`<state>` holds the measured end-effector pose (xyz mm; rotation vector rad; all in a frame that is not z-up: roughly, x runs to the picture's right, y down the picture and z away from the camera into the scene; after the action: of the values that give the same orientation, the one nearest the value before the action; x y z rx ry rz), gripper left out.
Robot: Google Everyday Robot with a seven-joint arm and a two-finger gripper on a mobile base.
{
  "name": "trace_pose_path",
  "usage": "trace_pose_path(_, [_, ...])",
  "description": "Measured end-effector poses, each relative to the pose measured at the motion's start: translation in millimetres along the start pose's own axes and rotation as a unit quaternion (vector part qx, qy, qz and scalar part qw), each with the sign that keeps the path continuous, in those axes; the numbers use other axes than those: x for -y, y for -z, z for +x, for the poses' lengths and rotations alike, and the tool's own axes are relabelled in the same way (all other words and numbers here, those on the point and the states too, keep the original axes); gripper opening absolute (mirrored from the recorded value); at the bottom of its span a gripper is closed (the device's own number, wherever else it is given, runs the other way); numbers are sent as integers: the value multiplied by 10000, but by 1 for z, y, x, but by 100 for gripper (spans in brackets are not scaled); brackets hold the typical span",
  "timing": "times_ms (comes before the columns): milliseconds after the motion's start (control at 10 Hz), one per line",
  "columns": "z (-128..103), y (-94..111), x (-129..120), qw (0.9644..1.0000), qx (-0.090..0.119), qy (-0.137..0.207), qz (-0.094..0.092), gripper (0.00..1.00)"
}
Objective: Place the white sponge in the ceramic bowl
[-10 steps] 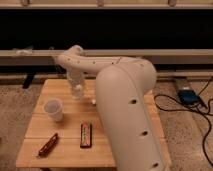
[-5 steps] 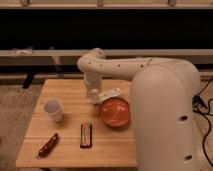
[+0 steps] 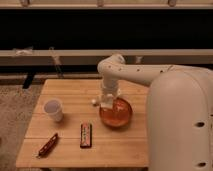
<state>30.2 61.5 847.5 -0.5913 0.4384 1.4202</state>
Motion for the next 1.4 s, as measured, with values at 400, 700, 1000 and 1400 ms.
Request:
trace_pose_path(400, [15, -9, 29, 9987, -194, -457, -90, 72])
trace_pose_path(700, [27, -6, 42, 9978, -188, -603, -174, 72])
trace_pose_path(1000, [23, 8, 35, 9988, -13, -485, -87, 72])
trace_pose_path(1400, [4, 34, -2, 9988, 458, 161, -8, 72])
